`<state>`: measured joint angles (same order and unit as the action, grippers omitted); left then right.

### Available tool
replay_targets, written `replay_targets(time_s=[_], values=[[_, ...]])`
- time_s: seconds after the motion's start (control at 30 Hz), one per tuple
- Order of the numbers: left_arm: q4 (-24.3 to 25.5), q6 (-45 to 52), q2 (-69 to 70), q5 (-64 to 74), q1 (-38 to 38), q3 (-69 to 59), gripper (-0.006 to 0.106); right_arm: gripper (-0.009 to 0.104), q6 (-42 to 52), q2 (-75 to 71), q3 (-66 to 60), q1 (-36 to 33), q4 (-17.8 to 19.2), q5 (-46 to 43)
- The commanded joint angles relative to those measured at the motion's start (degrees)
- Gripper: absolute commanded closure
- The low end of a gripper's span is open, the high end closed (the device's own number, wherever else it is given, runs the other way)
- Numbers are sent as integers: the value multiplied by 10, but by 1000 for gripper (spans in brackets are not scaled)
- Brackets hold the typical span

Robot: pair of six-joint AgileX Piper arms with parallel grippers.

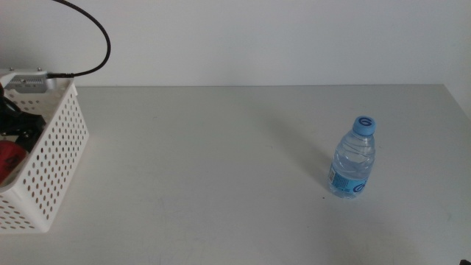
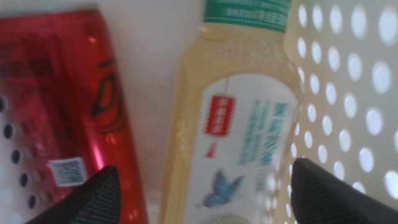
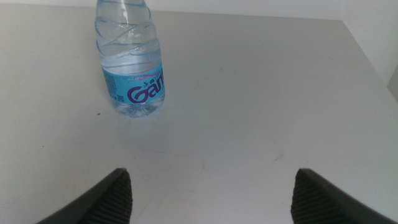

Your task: Use arms to grab the bottles and put them into the dustbin to the left of the table.

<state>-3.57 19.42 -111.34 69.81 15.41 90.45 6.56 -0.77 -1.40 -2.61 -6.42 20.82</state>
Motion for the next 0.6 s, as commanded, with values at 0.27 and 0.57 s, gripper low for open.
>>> replay_targets(time_s=[0.27,0.57], values=[[-85,-29,108,42,-1,77,7,30,5,-12,3,4,2,-37],[-241,69,320,-151,-54,-83,7,30,5,-12,3,4,1,-37]])
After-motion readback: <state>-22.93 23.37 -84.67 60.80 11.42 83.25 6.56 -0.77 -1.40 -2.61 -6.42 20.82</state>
